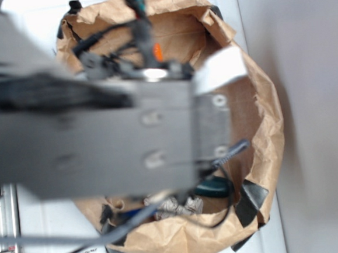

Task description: Grab the carrot.

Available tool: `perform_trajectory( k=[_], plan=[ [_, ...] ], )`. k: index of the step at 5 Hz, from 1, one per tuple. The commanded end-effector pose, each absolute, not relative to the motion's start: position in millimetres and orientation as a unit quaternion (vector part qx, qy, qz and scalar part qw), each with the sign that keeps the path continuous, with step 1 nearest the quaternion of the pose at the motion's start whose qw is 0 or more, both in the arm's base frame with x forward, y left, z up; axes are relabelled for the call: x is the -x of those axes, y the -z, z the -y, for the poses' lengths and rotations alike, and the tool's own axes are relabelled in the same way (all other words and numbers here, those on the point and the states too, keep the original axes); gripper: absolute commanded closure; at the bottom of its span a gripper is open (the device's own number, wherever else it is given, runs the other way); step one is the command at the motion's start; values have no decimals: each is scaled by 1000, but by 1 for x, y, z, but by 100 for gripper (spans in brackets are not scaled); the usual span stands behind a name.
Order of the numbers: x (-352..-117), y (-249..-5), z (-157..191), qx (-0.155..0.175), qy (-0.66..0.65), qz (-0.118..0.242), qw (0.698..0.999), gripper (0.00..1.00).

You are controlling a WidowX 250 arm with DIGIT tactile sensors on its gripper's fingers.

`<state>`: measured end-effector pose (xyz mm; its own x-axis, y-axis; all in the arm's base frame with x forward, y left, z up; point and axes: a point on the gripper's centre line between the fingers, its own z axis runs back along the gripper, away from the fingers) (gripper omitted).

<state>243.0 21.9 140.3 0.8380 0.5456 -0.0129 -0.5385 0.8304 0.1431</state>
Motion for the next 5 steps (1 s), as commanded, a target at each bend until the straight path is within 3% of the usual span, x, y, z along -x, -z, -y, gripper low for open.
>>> perform_trajectory(
  k=[1,2,5],
  plan=[
    [-250,-122,-42,8,-282,-2,959,0],
    [-251,-108,-48,40,-272,9,962,0],
    [-257,-63,-21,-14,-270,26,962,0]
  ],
)
